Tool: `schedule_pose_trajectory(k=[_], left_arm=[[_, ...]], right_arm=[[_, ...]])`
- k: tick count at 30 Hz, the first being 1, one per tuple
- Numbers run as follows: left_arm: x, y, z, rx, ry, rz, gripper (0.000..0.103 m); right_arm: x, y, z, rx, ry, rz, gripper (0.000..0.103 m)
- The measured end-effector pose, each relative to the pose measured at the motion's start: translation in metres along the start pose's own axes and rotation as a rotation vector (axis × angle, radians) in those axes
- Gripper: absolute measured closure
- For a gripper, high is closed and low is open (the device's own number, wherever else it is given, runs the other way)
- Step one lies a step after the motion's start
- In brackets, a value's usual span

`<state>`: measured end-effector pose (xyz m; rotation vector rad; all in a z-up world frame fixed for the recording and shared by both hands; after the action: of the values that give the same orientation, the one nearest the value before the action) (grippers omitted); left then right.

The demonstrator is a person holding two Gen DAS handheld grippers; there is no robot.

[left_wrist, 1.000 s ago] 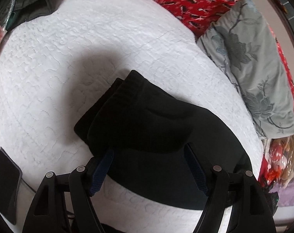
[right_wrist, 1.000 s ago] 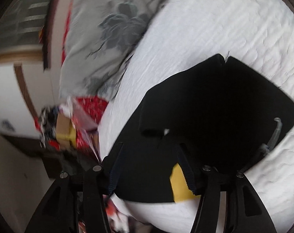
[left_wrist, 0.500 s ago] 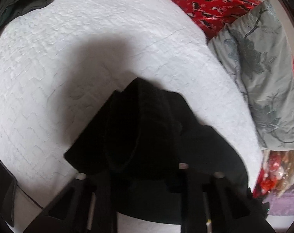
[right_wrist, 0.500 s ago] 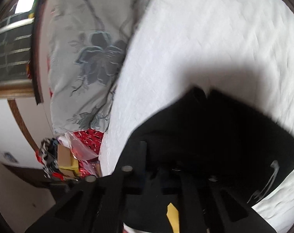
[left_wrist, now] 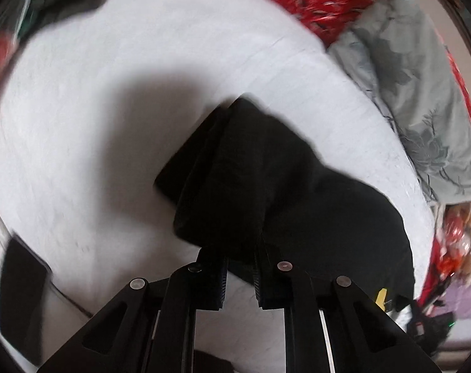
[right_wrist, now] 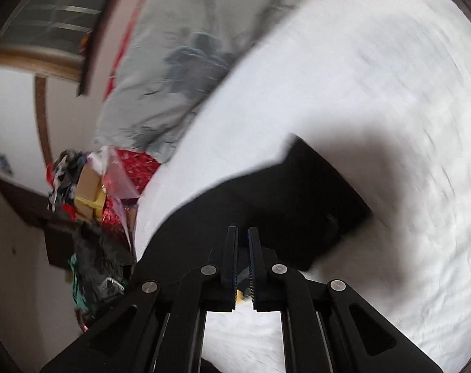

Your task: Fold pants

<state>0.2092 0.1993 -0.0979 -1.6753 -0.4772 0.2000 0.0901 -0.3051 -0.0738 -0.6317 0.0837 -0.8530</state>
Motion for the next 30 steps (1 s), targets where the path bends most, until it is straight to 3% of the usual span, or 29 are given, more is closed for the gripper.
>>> schedule_pose_trajectory(k=[3, 5, 7, 9, 10, 11, 15, 18, 21, 23, 24, 25, 26, 28, 30], left_arm=[[-0.001, -0.007, 0.007, -0.026, -0.021, -0.009, 0.087], [-0.001, -0.019, 0.011, -0.03, -0.026, -0.036, 0.079], [-0.004, -0.033, 0.015, -0.068, -0.056, -0.062, 0.057], [-0.01, -0.045, 0.014, -0.089, -0.067, -0.089, 0.047], [-0.014, -0.047, 0.012, -0.094, -0.059, -0.094, 0.046], [-0.018, -0.047, 0.007, -0.102, -0.048, -0.092, 0.046], [-0.028, -0.035, -0.007, -0.089, -0.001, -0.055, 0.043], [-0.02, -0.018, -0.015, -0.074, -0.009, -0.022, 0.044], [-0.009, -0.007, -0.019, -0.052, -0.025, -0.023, 0.046], [-0.002, -0.002, -0.02, -0.04, -0.035, -0.024, 0.067], [0.001, 0.0, -0.022, -0.025, -0.033, -0.024, 0.087], [0.008, 0.001, -0.02, -0.008, -0.034, -0.019, 0.096], [0.012, 0.0, -0.018, -0.022, -0.053, -0.009, 0.096], [0.015, -0.015, -0.014, -0.101, -0.093, -0.015, 0.097], [0.012, -0.03, -0.011, -0.113, -0.061, -0.062, 0.096]], right_arm=[[-0.005, -0.008, -0.01, 0.008, 0.025, -0.004, 0.093], [-0.005, -0.015, -0.009, 0.031, 0.045, -0.016, 0.091], [-0.005, -0.02, -0.005, 0.071, 0.067, -0.034, 0.084], [-0.008, -0.024, -0.002, 0.11, 0.094, -0.049, 0.068], [-0.011, -0.023, 0.0, 0.144, 0.116, -0.048, 0.06], [-0.014, -0.019, 0.002, 0.161, 0.129, -0.042, 0.058], [-0.02, 0.002, 0.001, 0.192, 0.215, -0.005, 0.058], [-0.016, 0.018, -0.003, 0.187, 0.264, -0.028, 0.058], [-0.006, 0.031, -0.009, 0.198, 0.332, -0.079, 0.058], [-0.002, 0.04, -0.017, 0.188, 0.385, -0.103, 0.06], [0.001, 0.042, -0.02, 0.164, 0.39, -0.11, 0.065], [0.005, 0.045, -0.02, 0.13, 0.369, -0.111, 0.092], [0.013, 0.047, -0.014, 0.099, 0.316, -0.1, 0.099], [0.029, 0.037, 0.013, 0.143, 0.199, -0.126, 0.1], [0.035, 0.024, 0.041, 0.179, 0.07, -0.104, 0.1]])
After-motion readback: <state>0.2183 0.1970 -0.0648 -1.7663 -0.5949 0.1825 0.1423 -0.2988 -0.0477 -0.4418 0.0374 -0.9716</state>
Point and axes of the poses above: each gripper's, at about its wrist camera, not at the fingertips, and y roughly the way its jaws point, z to its left, x to its top, the point moved 3 cm from there along y, roughly the way its jaws point, and after that the axes turned 13 degrees about x, right-handed, at the moved point
